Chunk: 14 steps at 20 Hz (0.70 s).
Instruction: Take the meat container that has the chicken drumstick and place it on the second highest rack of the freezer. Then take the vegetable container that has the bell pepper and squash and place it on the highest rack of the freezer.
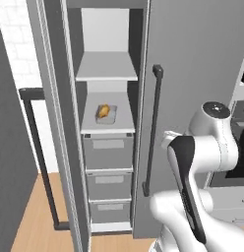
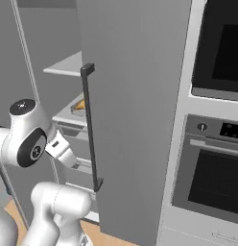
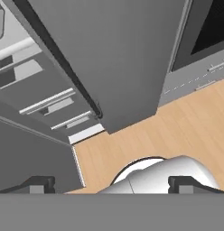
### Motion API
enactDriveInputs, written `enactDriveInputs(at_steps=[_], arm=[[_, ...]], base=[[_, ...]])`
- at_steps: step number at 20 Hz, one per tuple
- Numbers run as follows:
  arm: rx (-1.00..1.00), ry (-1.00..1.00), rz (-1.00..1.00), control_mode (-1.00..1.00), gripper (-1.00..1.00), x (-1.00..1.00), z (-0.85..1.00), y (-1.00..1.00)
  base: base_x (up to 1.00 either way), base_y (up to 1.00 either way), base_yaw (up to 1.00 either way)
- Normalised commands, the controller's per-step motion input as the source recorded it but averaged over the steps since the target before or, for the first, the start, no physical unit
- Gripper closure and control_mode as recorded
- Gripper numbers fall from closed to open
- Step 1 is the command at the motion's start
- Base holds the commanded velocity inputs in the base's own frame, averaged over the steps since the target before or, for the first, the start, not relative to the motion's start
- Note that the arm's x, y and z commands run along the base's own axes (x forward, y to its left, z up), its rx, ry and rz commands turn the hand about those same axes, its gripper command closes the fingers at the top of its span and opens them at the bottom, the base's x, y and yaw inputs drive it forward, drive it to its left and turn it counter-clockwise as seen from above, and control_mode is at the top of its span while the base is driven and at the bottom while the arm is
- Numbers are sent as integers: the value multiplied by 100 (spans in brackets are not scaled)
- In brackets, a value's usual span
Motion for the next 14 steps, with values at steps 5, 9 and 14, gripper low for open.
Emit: enactDriveInputs(at_steps=[5, 9, 14], arm=[[0, 0, 0, 100, -100, 0, 0, 0], [0, 0, 0, 100, -100, 0, 0, 0], [0, 0, 0, 100, -100, 0, 0, 0]], base=[[-4, -100, -10], [-11, -100, -10], [0, -100, -5]])
